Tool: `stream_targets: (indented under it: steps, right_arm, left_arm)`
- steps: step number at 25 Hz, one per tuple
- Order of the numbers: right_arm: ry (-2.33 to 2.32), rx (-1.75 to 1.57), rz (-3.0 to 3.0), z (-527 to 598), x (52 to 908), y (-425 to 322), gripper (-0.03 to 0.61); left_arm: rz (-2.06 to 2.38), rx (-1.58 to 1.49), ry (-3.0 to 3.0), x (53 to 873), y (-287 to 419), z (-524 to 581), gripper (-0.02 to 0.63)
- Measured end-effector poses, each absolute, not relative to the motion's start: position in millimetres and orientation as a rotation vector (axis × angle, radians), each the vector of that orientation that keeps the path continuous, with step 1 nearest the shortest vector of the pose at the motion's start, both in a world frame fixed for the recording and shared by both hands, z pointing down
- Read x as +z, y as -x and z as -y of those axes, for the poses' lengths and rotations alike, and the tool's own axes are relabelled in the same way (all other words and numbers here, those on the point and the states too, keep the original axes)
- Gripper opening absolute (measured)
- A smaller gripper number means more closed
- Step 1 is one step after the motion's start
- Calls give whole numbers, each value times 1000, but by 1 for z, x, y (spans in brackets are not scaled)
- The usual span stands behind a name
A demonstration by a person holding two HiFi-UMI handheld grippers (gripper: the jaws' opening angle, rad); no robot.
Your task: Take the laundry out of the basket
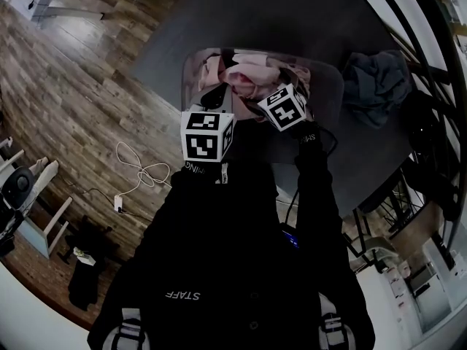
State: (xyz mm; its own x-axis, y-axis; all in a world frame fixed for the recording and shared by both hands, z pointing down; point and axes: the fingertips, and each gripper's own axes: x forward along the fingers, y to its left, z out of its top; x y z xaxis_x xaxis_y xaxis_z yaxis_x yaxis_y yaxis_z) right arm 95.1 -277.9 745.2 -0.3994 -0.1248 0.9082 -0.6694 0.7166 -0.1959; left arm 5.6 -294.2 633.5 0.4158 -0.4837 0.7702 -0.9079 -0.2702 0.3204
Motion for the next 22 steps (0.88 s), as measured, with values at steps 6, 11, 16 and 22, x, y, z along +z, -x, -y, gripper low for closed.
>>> stream_targets:
  steps: [6, 11, 16, 22]
  right_arm:
    - [-616, 700, 1872, 274, 770, -90, 580]
    - [-607, 700, 1817, 276, 797, -85, 580]
    - [-591, 702, 1778, 280, 806, -84, 580]
    - [-584, 713, 1752, 276, 803, -83, 571]
  left_arm:
    - [1186, 686, -1902, 633, -3, 299, -3]
    - [1193, 673, -1909, 628, -1, 300, -3]
    - [1203, 651, -1923, 617, 3, 299, -3]
    - [1227, 623, -1934, 604, 6, 292, -3]
